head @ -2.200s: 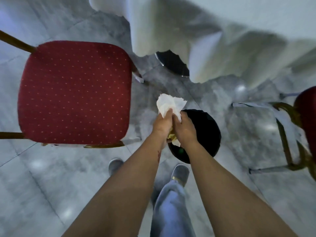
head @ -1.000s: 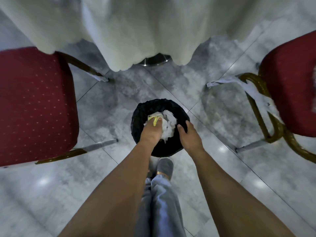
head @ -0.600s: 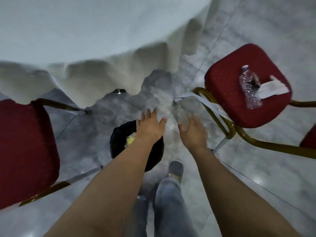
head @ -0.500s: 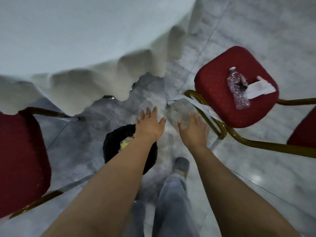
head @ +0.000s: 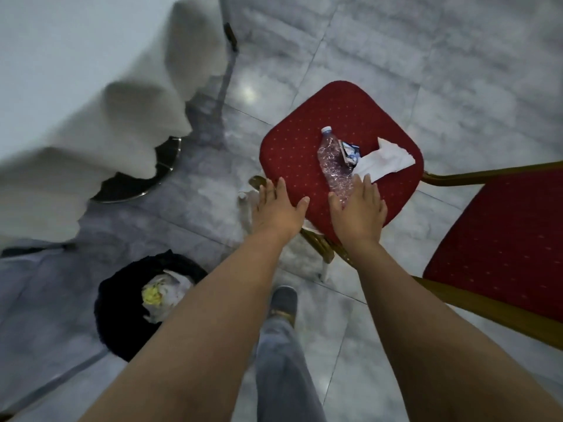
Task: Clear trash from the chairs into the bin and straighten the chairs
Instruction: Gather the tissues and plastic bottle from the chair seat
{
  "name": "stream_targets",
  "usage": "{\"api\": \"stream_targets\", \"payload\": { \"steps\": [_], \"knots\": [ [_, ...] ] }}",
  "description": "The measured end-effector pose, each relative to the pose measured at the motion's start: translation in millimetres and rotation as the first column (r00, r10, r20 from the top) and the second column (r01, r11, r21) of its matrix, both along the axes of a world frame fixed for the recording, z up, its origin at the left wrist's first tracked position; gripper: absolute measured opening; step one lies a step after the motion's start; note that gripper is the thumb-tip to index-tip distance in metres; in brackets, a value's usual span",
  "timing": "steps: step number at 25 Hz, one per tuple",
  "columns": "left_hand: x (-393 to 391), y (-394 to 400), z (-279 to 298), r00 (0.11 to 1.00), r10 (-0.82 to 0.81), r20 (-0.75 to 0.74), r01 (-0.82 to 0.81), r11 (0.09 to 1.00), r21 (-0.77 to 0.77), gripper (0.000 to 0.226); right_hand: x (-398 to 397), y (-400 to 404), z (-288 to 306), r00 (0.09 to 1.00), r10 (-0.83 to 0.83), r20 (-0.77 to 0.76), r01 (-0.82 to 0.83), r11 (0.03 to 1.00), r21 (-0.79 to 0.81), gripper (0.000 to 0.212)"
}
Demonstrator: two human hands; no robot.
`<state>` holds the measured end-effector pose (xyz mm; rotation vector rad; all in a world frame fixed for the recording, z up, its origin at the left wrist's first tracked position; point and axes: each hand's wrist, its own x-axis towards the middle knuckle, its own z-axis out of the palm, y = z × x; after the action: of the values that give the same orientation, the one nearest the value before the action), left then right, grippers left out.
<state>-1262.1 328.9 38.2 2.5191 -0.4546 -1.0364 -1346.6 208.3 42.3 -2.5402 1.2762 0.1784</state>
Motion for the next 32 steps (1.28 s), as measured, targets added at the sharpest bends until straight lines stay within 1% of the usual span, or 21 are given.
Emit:
{"api": "stream_targets", "payload": {
  "steps": [5, 9, 12, 14, 17, 18, 19, 21, 22, 24, 27, 30, 32],
  "knots": [
    [5, -82, -18, 0.995, 0.058, -0.079, -0.056, 0.998, 0.024, 0.083, 9, -81, -23, 0.998, -0.064, -0.023, 0.065, 0.998, 0.022, 0.071],
    [15, -134, -33, 0.969, 0.200, -0.148, -0.200, 0.980, 0.016, 0.088, 24, -141, -42, 0.987, -0.153, -0.040, 0.156, 0.985, 0.081, 0.079],
    [22, -157, -37, 0.952, 0.280, -0.127, -0.279, 0.960, 0.023, 0.089, 37, -171, -55, 0.982, -0.190, -0.019, 0.191, 0.969, 0.158, 0.085],
    [28, -168, -42, 0.924, 0.352, -0.151, -0.355, 0.935, 0.006, 0.089, 45, -183, -63, 0.972, -0.234, -0.009, 0.230, 0.948, 0.220, 0.088],
    [33, -179, -51, 0.844, 0.471, -0.258, -0.487, 0.873, 0.001, 0.089, 58, -191, -78, 0.946, -0.324, 0.003, 0.302, 0.887, 0.350, 0.089],
    [34, -180, -53, 0.821, 0.494, -0.286, -0.516, 0.857, -0.001, 0.088, 62, -190, -83, 0.948, -0.318, 0.016, 0.285, 0.869, 0.404, 0.089],
    [35, -182, -55, 0.802, 0.511, -0.310, -0.541, 0.841, -0.011, 0.087, 65, -186, -86, 0.961, -0.276, 0.033, 0.233, 0.864, 0.446, 0.088],
    [36, -184, -58, 0.766, 0.534, -0.357, -0.585, 0.810, -0.045, 0.081, 68, -176, -90, 0.985, -0.160, 0.071, 0.109, 0.879, 0.465, 0.086],
    [36, -185, -59, 0.745, 0.544, -0.387, -0.610, 0.790, -0.063, 0.077, 68, -171, -91, 0.987, -0.132, 0.086, 0.079, 0.886, 0.457, 0.083],
    [38, -185, -63, 0.682, 0.551, -0.482, -0.667, 0.738, -0.100, 0.068, 67, -163, -90, 0.986, -0.132, 0.103, 0.072, 0.890, 0.451, 0.074],
    [38, -184, -61, 0.587, 0.523, -0.618, -0.728, 0.675, -0.120, 0.053, 64, -153, -90, 0.979, -0.138, 0.149, 0.048, 0.871, 0.489, 0.062],
    [35, -179, -59, 0.550, 0.510, -0.662, -0.748, 0.652, -0.120, 0.051, 60, -145, -89, 0.964, -0.155, 0.215, 0.021, 0.853, 0.521, 0.057],
    [32, -169, -60, 0.535, 0.503, -0.679, -0.759, 0.639, -0.125, 0.049, 57, -135, -87, 0.967, -0.128, 0.222, 0.000, 0.867, 0.498, 0.055]
  ]
}}
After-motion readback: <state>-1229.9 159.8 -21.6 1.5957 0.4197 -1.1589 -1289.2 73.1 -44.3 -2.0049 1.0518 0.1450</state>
